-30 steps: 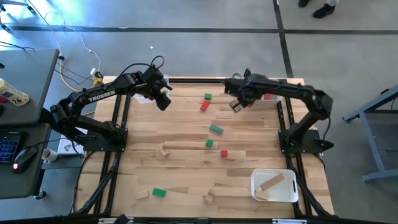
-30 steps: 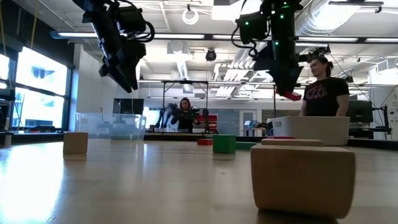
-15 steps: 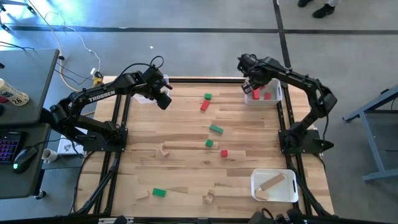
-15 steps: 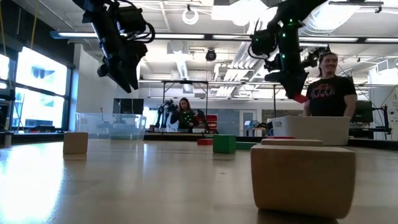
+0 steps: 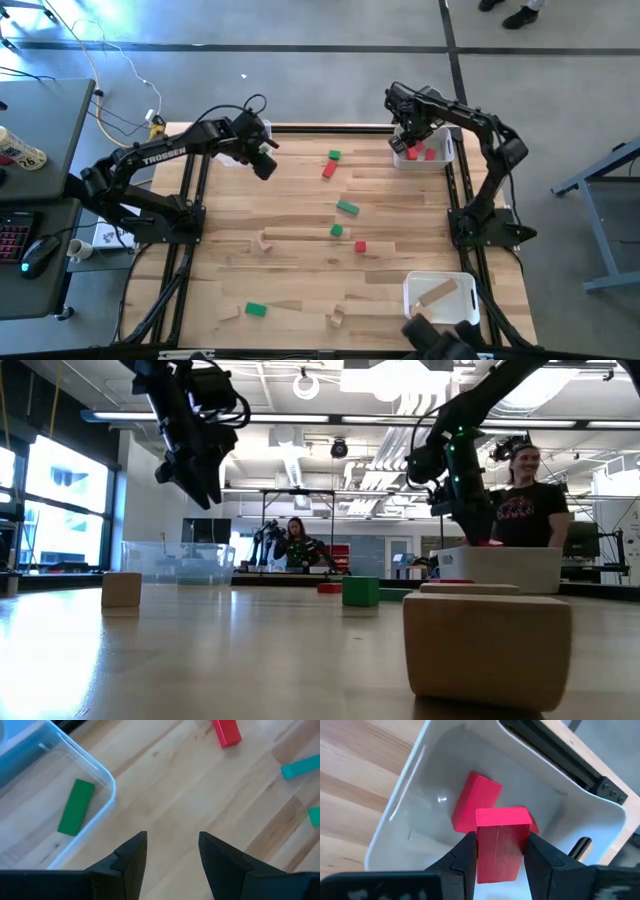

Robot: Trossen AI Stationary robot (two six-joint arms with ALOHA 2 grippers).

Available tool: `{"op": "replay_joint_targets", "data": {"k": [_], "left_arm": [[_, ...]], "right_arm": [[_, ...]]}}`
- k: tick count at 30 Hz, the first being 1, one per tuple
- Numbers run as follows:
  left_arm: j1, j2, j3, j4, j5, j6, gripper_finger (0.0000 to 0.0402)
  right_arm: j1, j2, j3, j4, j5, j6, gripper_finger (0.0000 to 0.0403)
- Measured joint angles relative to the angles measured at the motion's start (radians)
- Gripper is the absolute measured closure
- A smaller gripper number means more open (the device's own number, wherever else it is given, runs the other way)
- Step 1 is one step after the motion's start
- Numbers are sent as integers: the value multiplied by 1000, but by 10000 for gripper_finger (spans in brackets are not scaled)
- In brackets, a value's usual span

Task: Sort & place blocks by color
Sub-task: Put the red block into the gray bin, then put the brown block into the white bin

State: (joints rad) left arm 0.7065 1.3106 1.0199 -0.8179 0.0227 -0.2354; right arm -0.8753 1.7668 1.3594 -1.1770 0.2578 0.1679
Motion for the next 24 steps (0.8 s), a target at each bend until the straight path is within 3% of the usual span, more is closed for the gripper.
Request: {"op": "replay_joint_targets", "data": {"k": [4,13,24], "left_arm": [[-36,0,0,-26,0,2,234],[-121,0,0,-74,81,2,234],[-224,-2,0,-146,123,1,234]], "right_arm": [[-9,16,0,0,-20,-12,298],[-8,18,0,7,34,-22,181],[-6,-99,0,-5,18,-11,192]]}}
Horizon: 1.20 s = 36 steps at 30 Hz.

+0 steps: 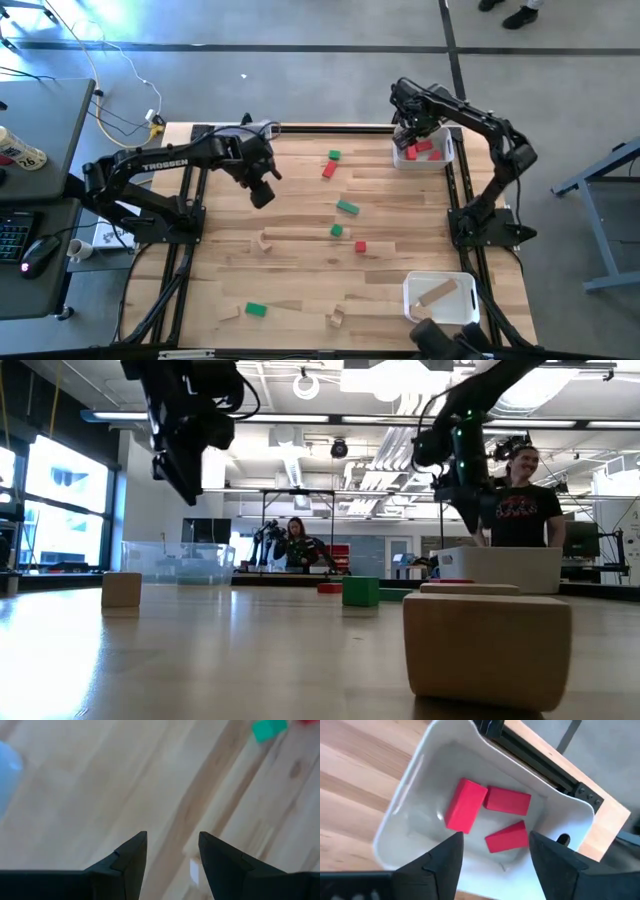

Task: Sort & place blocks by color
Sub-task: Put the brown block into the white bin

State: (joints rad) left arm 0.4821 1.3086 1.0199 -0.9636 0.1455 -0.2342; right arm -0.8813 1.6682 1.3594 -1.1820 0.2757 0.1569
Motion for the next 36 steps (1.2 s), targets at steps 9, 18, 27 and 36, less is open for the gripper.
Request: {"op": "replay_joint_targets", "data": {"k": [9,18,27,36], "left_arm": [[-130,-73,0,-139,-1,-79,234],[-358,-210,0,-155,-2,-221,234],[-639,-295,0,-200,-3,-494,234],[-863,-298,0,-198,-7,-716,220]], "right_arm": [[77,-138,0,-3,-115,99,199],[261,-217,0,-8,-130,263,199],[454,-215,0,-19,-122,407,199],[633,-215,0,-53,-121,549,199]]}}
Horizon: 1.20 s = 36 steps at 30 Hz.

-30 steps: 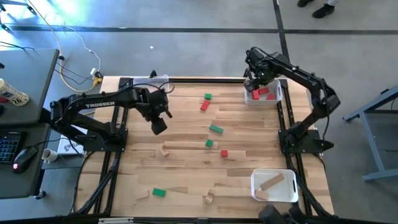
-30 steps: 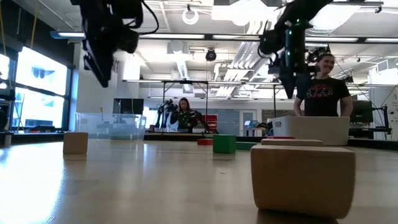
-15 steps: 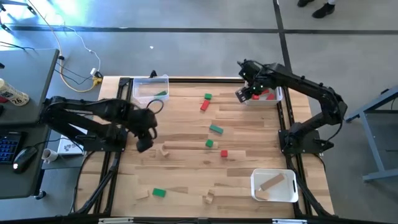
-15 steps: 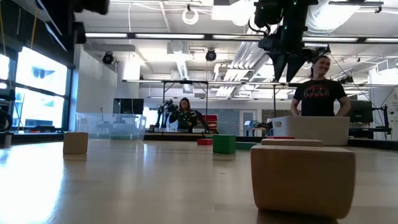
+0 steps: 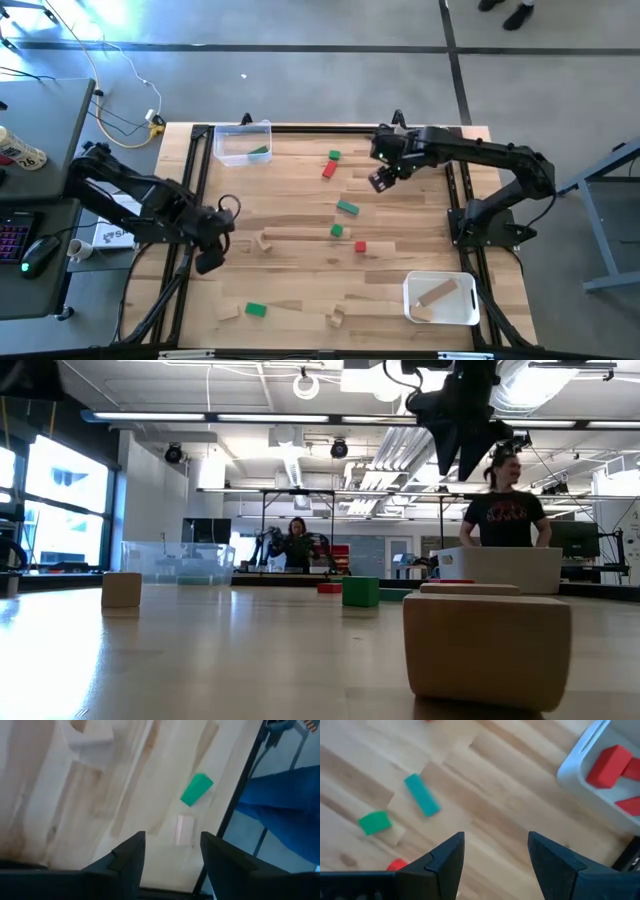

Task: Sort & place blocks by color
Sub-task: Put the brown block into the white bin

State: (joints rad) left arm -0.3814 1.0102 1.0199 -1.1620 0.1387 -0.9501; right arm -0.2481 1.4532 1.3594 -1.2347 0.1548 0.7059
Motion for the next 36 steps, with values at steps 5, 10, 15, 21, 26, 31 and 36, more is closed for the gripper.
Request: {"op": "replay_joint_targets", "data": {"k": [5,10,15,21,26,31,36], "left_arm": [[-116,16,0,-1,-95,-137,186],[-228,51,0,9,-145,-181,162],[-357,117,0,44,-252,-216,161],[-489,229,0,141,-396,-222,161],[-545,344,0,163,-396,-294,161],[-575,452,0,228,-340,-333,161],[-592,543,0,291,-314,-348,161]], "right_arm": [[96,0,0,-12,53,84,199],[165,0,0,-16,81,139,199],[199,0,0,-15,81,181,199],[218,0,0,-14,82,213,199],[219,0,0,-14,81,214,199],[218,0,0,-9,82,214,199],[218,0,0,11,82,214,199]]}}
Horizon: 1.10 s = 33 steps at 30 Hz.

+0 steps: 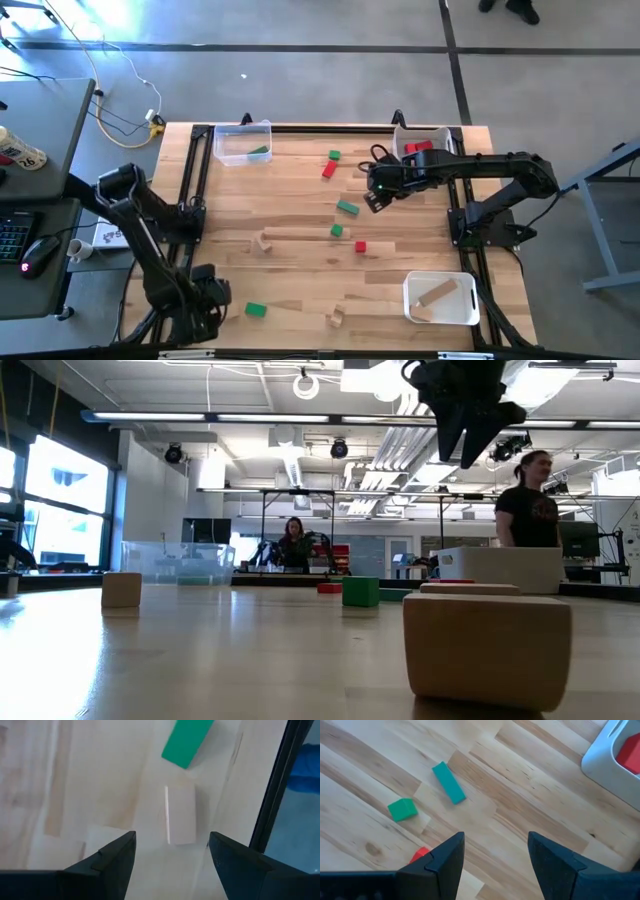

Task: Sort & place blocks by color
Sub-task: Put the brown block into the white bin

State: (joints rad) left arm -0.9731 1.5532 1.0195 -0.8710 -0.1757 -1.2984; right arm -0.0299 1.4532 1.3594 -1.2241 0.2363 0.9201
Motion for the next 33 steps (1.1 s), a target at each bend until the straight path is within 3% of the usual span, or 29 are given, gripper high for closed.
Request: {"op": "replay_joint_targets", "data": {"k": [11,16,33], "left_arm": [[-4,130,0,72,19,8,161],[12,171,0,86,84,34,161],[57,232,-35,157,132,99,168]], "right_arm": [[7,0,0,20,0,0,199],[31,0,0,20,0,-1,199],[66,0,0,18,0,-1,199]]}}
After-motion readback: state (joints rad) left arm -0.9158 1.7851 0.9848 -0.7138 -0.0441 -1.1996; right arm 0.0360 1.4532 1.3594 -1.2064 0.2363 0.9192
